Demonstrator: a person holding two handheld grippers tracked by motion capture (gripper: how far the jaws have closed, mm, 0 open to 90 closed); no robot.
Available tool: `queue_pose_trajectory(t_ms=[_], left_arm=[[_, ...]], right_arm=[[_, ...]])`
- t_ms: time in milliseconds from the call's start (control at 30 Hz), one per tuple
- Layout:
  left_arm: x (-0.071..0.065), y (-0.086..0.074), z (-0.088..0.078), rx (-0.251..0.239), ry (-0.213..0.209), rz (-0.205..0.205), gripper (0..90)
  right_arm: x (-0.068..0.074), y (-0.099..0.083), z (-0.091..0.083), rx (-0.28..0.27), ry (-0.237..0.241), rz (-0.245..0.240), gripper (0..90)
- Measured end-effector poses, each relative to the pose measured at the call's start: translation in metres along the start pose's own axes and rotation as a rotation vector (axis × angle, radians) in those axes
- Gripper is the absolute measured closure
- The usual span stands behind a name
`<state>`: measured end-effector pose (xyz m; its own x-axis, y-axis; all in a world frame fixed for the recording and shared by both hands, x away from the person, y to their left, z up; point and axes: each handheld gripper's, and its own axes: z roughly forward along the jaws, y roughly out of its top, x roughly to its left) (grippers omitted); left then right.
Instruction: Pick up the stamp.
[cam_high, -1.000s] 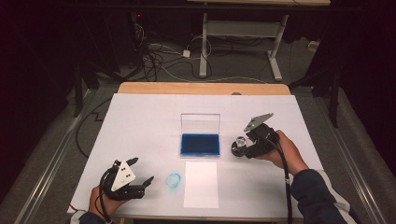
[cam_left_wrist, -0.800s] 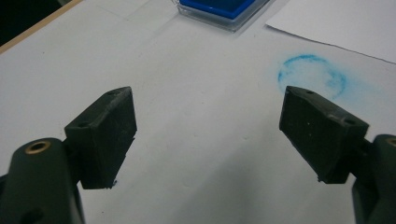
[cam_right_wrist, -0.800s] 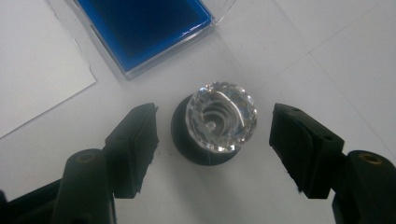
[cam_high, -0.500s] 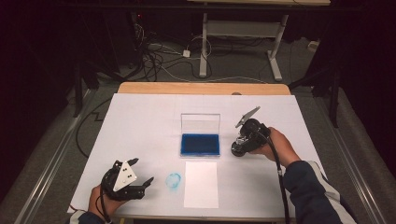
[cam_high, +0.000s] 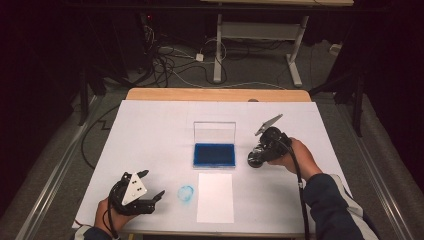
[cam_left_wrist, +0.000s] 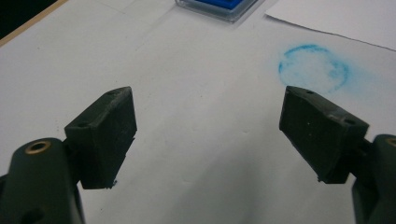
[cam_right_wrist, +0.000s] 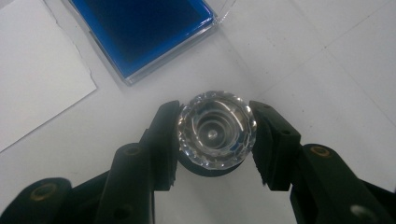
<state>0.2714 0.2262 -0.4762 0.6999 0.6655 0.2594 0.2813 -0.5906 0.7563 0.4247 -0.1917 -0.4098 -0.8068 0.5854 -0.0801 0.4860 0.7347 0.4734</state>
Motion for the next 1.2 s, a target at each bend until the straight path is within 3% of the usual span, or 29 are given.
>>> queue_pose_trajectory(t_ms=[267, 367, 500, 567, 900, 1200], left_arm=[[0.000, 0.000, -0.001, -0.006, -0.001, 0.000, 17.9], [0.000, 0.000, -0.001, -0.017, -0.009, -0.006, 17.9], [-0.001, 0.000, -0.001, -0.015, -0.009, -0.002, 17.9], [-0.001, 0.001, 0.000, -0.014, -0.008, 0.008, 17.9], [0.000, 0.001, 0.001, -0.012, -0.020, 0.011, 17.9], [0.004, 0.000, 0.002, -0.031, -0.027, -0.009, 17.8]], right_arm=[[0.004, -0.008, -0.002, -0.047, 0.001, -0.027, 56.5], [0.011, -0.016, -0.006, -0.119, -0.020, -0.031, 56.6], [0.016, -0.023, -0.012, -0.173, -0.022, -0.038, 56.6], [0.018, -0.023, -0.019, -0.194, -0.053, -0.060, 56.6], [0.033, -0.031, -0.044, -0.296, -0.032, -0.111, 56.6], [0.043, -0.035, -0.054, -0.358, -0.015, -0.117, 56.6]])
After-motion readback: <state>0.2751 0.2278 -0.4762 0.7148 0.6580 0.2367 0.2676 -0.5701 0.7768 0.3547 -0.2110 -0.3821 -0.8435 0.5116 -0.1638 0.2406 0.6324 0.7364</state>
